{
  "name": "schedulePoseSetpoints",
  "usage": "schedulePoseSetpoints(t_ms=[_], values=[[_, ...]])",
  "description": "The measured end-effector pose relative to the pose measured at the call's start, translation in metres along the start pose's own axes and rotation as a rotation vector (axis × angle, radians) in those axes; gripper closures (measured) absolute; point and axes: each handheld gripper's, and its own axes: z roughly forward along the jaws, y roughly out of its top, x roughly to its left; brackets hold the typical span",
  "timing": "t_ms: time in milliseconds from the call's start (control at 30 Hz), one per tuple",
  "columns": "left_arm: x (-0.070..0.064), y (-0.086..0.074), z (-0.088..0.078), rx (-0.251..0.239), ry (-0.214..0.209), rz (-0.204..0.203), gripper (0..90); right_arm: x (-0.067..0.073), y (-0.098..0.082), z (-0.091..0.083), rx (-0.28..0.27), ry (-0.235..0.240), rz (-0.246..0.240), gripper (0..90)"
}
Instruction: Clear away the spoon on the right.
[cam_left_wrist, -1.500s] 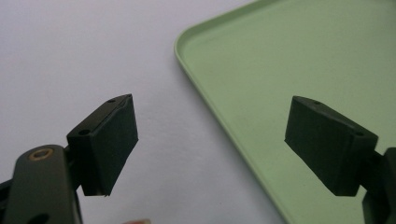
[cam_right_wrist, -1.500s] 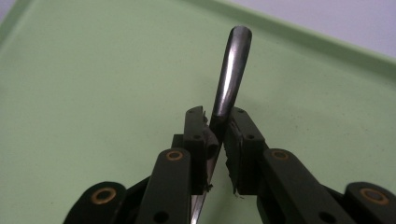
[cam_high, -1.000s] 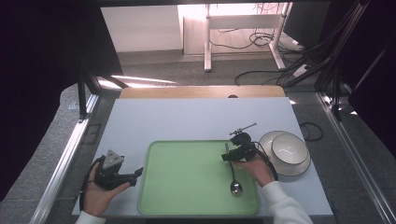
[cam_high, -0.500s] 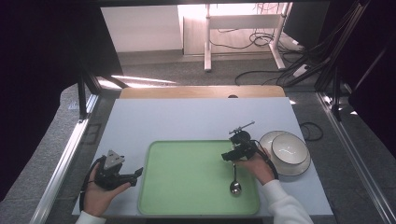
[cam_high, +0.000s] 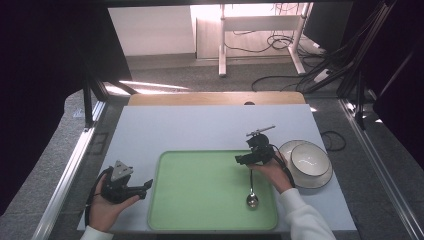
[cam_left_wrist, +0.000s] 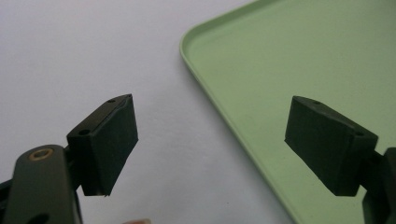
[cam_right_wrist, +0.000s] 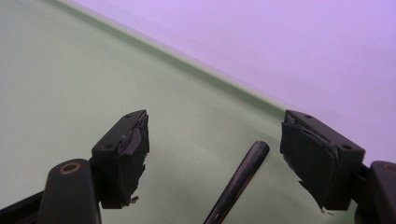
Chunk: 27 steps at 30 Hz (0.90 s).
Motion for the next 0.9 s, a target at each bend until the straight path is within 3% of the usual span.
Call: schedulePoseSetpoints(t_ms=[333, 500, 600, 667, 900], values=[[0.002, 0.005, -0.001, -0.016, -0.003, -0.017, 16.5, 0.0, -0.004, -0.021, -0.084, 0.086, -0.021, 26.8], [0.002, 0.005, -0.004, -0.026, -0.002, -0.023, 16.5, 0.0, -0.01, -0.044, -0.162, 0.129, -0.051, 28.0], [0.001, 0.006, -0.007, -0.038, -0.009, -0.022, 16.5, 0.001, -0.018, -0.06, -0.202, 0.132, -0.074, 28.2], [0.001, 0.007, -0.008, -0.044, -0.013, -0.018, 16.5, 0.0, -0.031, -0.082, -0.252, 0.128, -0.079, 28.9], [0.004, 0.004, -0.005, -0.04, -0.022, -0.017, 16.4, -0.007, -0.062, -0.115, -0.325, 0.109, -0.07, 29.0]])
